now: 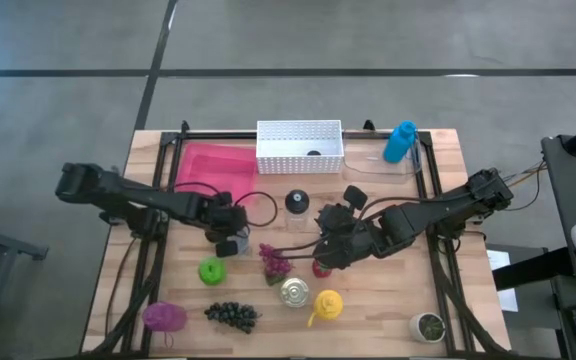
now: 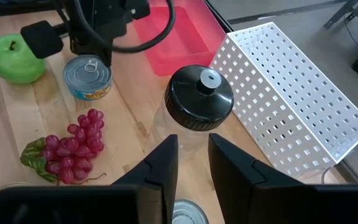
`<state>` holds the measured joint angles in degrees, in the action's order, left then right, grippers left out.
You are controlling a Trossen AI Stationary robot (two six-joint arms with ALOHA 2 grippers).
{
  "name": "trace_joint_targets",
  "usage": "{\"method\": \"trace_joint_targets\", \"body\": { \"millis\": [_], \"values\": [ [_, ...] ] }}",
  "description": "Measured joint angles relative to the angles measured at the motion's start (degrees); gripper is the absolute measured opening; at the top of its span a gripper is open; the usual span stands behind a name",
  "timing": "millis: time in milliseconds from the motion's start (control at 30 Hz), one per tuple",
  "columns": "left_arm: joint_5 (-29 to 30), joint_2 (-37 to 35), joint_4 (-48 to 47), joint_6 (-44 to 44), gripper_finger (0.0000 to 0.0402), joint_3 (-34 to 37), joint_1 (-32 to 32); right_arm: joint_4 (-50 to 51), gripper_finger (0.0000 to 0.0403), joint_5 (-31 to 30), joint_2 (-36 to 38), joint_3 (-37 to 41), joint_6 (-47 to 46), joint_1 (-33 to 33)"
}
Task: Pick & Place Food Item
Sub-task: Put the yellow tuna can into the pink bin
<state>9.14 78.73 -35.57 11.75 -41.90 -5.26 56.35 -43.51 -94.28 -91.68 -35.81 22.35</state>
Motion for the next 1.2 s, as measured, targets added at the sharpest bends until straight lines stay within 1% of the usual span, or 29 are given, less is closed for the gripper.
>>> {"method": "trace_joint_targets", "body": {
  "millis": [133, 300, 933, 1100, 1200],
  "values": [
    [-0.2, 0.6, -0.2, -0.8, 0.0006, 0.0, 0.0, 0.0, 0.0073, 0.0, 0.0, 0.0, 0.0, 0.0],
    [-0.2, -0.4, -0.1, -0.8, 0.0006, 0.0, 0.0, -0.1, 0.0068, 0.0, 0.0, 0.0, 0.0, 0.0],
    [-0.2, -0.6, -0.1, -1.1, 0.0006, 0.0, 0.0, -0.2, 0.0093, 0.7, 0.0, 0.0, 0.2, 0.2],
    [-0.2, -0.6, -0.3, -1.3, 0.0007, 0.1, 0.0, -0.5, 0.0089, 0.7, 0.0, 0.0, 0.2, 0.2],
    [-0.1, -0.6, -0.3, -1.5, 0.0018, 0.1, 0.0, -0.7, 0.0083, 0.7, 0.0, 0.0, 0.2, 0.2]
  ]
}}
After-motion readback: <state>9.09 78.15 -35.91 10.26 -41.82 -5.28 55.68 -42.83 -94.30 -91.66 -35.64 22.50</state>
